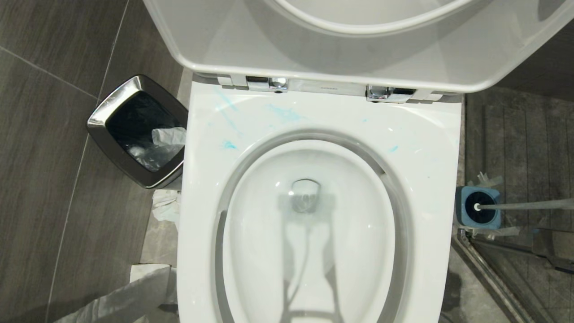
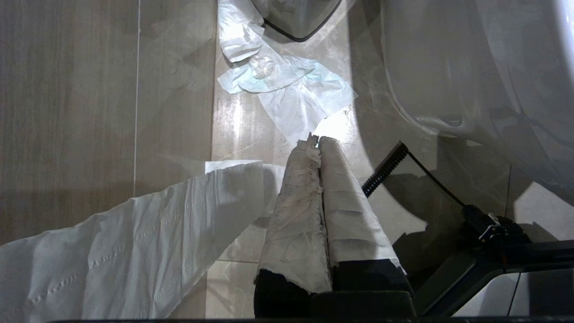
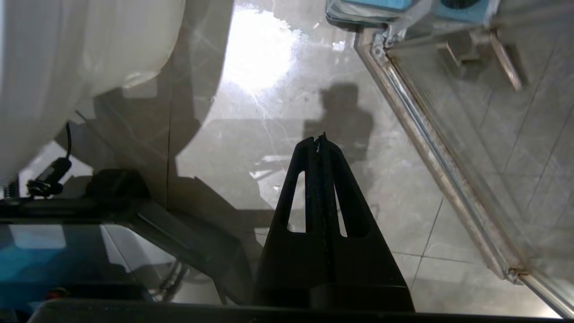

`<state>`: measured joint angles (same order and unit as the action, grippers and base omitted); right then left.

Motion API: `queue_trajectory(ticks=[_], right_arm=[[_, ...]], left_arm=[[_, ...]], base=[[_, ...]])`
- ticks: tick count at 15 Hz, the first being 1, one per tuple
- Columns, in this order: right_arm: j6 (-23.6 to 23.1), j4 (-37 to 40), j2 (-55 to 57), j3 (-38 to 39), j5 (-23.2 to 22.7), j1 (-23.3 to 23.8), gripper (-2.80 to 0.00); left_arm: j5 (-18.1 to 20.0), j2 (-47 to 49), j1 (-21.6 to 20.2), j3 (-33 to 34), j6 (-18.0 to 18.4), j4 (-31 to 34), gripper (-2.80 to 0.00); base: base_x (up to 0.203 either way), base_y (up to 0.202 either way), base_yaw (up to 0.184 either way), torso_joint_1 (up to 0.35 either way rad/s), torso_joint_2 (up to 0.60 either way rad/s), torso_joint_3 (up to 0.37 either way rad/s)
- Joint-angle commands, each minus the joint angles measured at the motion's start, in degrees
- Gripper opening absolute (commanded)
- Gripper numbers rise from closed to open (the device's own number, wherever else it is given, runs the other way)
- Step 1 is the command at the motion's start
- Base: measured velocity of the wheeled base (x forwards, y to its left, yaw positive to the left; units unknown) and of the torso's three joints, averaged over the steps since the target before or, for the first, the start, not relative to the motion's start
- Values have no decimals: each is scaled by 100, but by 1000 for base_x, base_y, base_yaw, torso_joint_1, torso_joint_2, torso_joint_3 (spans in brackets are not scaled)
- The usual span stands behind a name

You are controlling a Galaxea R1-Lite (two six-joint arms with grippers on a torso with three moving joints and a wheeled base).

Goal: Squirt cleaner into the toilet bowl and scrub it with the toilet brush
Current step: Pour in the cleaning agent

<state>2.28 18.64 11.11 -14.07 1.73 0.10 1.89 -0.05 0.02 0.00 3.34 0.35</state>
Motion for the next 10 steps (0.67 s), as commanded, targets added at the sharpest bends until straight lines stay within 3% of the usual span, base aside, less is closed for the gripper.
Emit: queue_trajectory(ticks=[1,4,10], right_arm=[[7,-272,1073,-174,-7,4,-280],[27,-1816,2753,-306,-86,4,-280],[-5,-6009,5734,-378,-361,10,-280]], left_arm=[[4,5,-2,9,0,0,-280],[4,5,-2,9,0,0,-280],[-4,5,-2,9,0,0,-280]], base=[[0,0,0,0,0,0],[0,0,0,0,0,0],[0,0,0,0,0,0]])
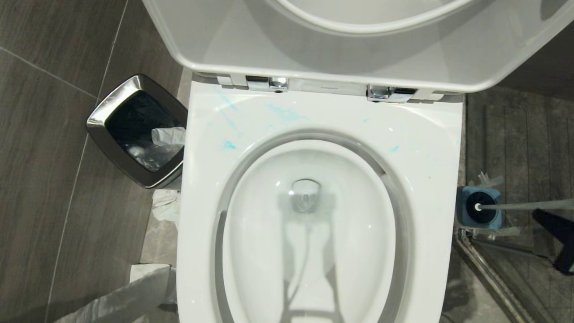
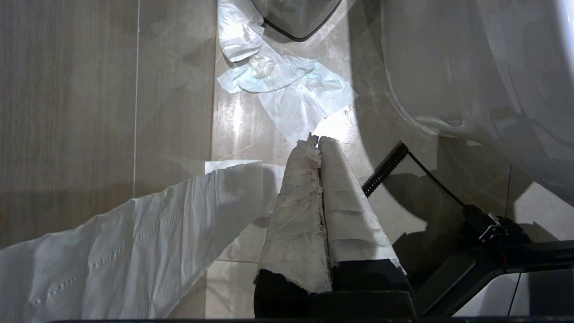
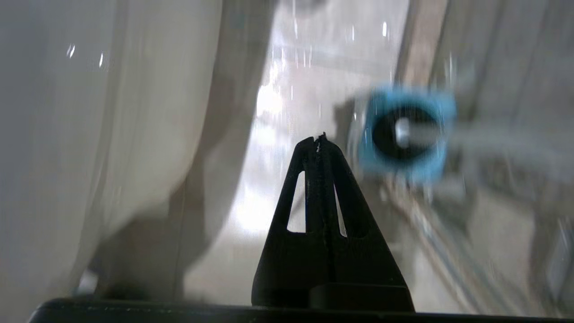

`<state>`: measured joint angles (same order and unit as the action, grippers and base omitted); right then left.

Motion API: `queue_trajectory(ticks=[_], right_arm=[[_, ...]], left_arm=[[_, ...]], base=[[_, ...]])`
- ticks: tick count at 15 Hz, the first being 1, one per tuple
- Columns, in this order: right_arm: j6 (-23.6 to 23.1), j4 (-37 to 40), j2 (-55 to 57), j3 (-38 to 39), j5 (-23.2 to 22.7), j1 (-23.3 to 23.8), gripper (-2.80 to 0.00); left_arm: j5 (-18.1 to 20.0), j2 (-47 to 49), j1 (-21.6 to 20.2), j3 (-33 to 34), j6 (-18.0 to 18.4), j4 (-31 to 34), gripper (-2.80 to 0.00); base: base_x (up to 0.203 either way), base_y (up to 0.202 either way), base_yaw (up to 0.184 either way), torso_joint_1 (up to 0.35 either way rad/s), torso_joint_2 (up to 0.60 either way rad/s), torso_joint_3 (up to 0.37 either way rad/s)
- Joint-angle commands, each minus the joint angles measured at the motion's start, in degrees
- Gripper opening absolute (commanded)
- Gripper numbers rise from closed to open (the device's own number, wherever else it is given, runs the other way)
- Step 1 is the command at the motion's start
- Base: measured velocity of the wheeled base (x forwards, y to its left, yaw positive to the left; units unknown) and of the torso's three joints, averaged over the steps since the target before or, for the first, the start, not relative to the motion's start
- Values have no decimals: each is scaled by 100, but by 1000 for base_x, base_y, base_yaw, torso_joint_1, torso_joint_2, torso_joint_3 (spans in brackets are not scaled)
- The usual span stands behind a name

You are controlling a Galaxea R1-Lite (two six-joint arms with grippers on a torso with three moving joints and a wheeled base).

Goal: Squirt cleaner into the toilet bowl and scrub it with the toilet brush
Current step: Pour in the cleaning agent

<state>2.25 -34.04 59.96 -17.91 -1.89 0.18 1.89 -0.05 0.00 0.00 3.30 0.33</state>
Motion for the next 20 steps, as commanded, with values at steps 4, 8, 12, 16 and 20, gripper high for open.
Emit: queue_trajectory(ticks=[4,8,12,16,20], right_arm=[[-23,-2832,2419,137,-14,6,-280],[-151,-4239,3810,260,180,-5,-280],[-269,-4385,4184,257,232,-317,-280],[-233,-4874,4602,442,263,-436,-280],[-225,-5352,5506,454,812,-399,-280]], left_arm=[[4,5,0,9,4,2,-280],[4,5,0,9,4,2,-280],[4,5,0,9,4,2,-280],[0,5,0,9,4,2,-280],[4,5,0,9,4,2,-280]], base=[[0,0,0,0,0,0],[0,0,0,0,0,0],[0,0,0,0,0,0],[0,0,0,0,0,0],[0,0,0,0,0,0]])
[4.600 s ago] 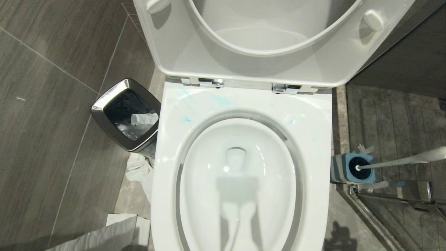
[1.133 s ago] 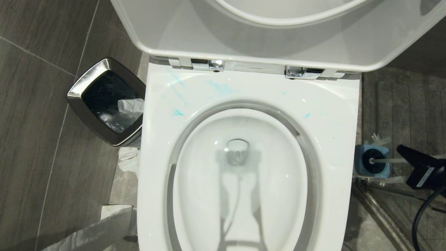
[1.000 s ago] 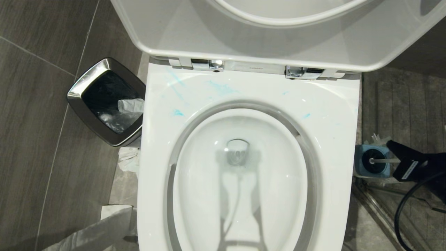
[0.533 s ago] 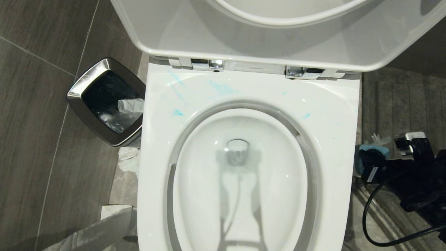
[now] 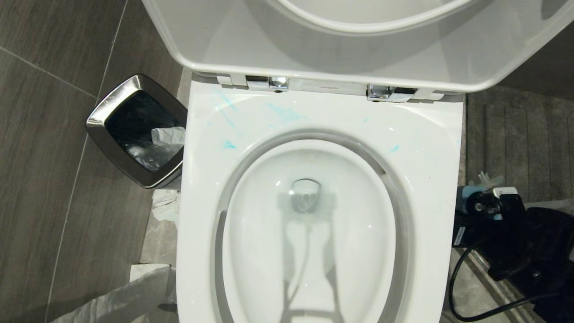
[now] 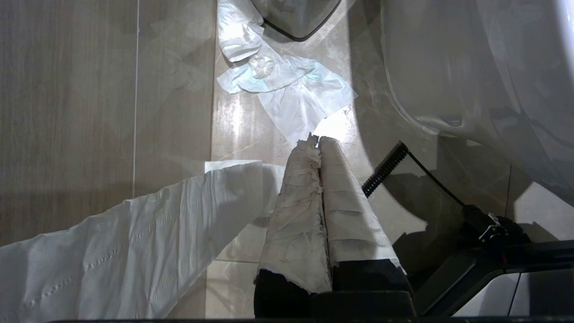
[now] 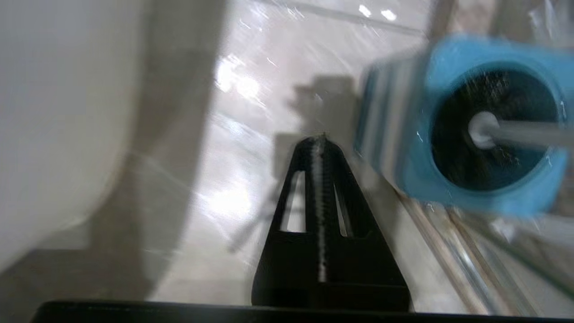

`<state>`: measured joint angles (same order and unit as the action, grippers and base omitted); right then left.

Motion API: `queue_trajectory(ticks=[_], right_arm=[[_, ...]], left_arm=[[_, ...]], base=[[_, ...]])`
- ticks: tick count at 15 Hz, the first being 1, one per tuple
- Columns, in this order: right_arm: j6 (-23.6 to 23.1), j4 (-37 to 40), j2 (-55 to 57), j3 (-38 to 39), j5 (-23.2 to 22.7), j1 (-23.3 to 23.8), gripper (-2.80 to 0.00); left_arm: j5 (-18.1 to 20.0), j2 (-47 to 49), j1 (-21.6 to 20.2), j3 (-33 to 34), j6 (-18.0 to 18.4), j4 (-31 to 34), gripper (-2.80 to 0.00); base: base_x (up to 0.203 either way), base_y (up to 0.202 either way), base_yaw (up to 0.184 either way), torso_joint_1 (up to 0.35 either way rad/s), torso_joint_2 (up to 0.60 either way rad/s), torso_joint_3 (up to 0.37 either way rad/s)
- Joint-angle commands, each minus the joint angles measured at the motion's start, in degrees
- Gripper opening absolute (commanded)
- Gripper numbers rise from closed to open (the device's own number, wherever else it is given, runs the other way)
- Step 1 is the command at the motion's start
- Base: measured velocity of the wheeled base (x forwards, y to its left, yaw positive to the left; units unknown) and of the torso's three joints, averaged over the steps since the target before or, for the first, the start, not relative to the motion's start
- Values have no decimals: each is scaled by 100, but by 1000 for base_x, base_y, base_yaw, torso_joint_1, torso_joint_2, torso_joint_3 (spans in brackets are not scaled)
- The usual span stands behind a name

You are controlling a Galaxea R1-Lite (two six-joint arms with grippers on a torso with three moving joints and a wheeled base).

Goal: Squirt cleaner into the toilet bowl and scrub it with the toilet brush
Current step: Pour in the cleaning agent

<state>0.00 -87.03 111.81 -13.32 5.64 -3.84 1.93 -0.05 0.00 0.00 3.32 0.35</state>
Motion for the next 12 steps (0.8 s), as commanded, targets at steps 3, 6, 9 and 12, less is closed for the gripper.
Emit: queue_trajectory(ticks=[3,6,9,12], right_arm=[[-113,-64,556,-331,114,20,0],[-117,-64,863,-935,121,25,0],[-128,-64,1158,-1608,116,56,0],[-150,-64,1439,-2303,113,75,0]], left_arm=[[0,5,0,9,2,0,-280],[1,5,0,9,2,0,-280],[0,5,0,9,2,0,-280],[1,5,0,9,2,0,-280]], base=[[0,0,0,0,0,0],[0,0,0,0,0,0],[0,0,0,0,0,0],[0,0,0,0,0,0]])
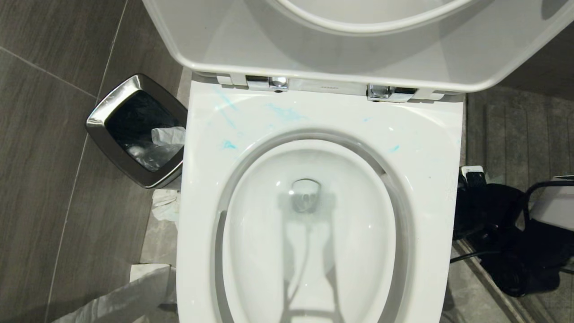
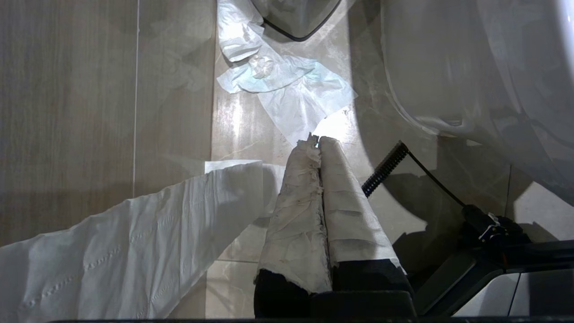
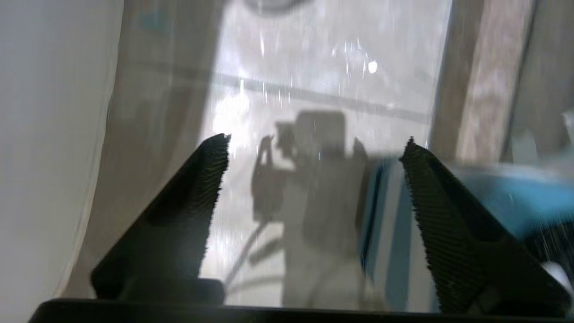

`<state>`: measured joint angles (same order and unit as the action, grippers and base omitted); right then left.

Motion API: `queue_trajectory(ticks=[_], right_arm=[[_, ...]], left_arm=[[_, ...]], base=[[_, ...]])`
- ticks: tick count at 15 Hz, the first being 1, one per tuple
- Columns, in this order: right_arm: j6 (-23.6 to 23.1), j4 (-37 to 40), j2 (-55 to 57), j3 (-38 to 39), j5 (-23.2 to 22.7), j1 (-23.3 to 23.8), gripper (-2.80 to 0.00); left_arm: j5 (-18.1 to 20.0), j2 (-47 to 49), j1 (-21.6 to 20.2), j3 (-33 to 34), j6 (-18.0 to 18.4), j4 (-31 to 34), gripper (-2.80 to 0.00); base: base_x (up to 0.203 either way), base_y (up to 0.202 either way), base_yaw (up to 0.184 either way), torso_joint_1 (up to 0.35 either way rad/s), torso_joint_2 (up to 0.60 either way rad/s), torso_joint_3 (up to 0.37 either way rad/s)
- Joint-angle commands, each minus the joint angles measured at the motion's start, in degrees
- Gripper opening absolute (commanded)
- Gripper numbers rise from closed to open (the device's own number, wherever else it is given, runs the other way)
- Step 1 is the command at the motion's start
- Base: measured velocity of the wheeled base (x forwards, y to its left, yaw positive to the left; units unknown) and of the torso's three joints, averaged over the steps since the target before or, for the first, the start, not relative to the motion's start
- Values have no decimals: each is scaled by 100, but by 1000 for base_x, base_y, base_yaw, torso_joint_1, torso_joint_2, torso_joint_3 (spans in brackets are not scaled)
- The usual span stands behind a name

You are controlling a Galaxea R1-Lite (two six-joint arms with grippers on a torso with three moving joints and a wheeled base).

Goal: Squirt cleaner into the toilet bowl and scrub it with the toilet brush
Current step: Pour in the cleaning agent

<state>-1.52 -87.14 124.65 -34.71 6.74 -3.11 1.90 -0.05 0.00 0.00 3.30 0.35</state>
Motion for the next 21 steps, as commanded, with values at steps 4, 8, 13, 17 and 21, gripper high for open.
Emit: queue_trajectory(ticks=[4,8,13,17,21], right_arm=[[-103,-52,509,-898,-4,3,0],[-126,-52,851,-1732,-6,-4,0],[-209,-52,1115,-2699,-59,-17,0],[-311,-52,1295,-3299,-76,-31,0],[-488,-52,1440,-3692,-163,-32,0]], left_arm=[[3,5,0,9,-5,0,-280],[3,5,0,9,4,0,-280],[-1,5,0,9,4,0,-280],[3,5,0,9,4,0,-280],[3,5,0,9,4,0,-280]], base=[[0,0,0,0,0,0],[0,0,0,0,0,0],[0,0,0,0,0,0],[0,0,0,0,0,0],[0,0,0,0,0,0]])
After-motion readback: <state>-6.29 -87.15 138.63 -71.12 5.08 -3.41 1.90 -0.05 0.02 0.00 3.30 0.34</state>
